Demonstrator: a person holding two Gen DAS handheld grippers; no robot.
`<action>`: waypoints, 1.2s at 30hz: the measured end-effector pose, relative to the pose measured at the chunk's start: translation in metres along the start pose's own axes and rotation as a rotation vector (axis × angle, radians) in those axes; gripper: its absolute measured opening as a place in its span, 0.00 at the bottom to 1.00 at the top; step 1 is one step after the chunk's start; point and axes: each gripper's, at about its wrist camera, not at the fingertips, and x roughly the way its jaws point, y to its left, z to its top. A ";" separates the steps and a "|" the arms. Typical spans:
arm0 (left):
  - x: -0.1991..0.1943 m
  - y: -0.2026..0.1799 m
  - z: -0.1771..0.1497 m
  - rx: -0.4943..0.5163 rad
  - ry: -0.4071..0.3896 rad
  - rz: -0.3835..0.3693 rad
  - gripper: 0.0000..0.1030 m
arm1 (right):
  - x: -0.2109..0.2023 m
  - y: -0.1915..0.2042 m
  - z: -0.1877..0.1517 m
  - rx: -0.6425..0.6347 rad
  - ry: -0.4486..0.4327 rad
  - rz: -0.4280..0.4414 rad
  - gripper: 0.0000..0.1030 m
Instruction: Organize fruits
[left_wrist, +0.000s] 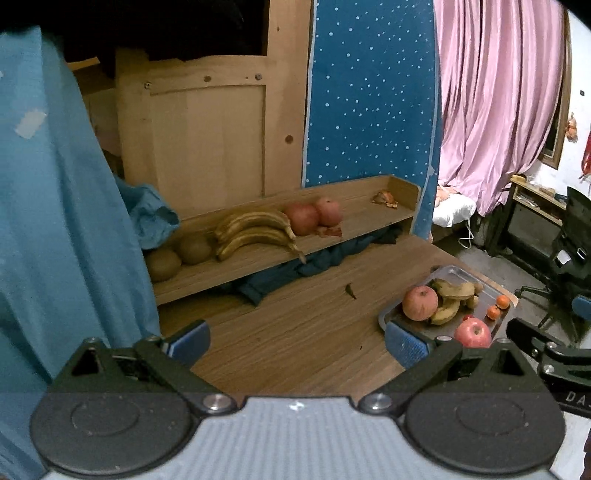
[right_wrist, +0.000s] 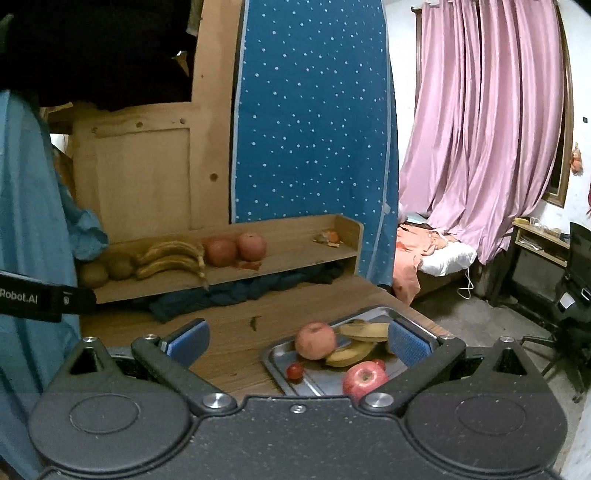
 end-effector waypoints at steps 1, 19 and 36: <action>-0.002 0.002 -0.001 0.003 0.001 -0.005 1.00 | -0.003 0.003 -0.001 0.001 0.002 -0.004 0.99; 0.035 0.048 -0.004 0.232 0.066 -0.257 1.00 | -0.024 0.083 -0.015 0.144 0.020 -0.298 0.99; 0.056 0.079 -0.013 0.347 0.077 -0.409 1.00 | -0.041 0.144 -0.031 0.209 0.073 -0.494 0.99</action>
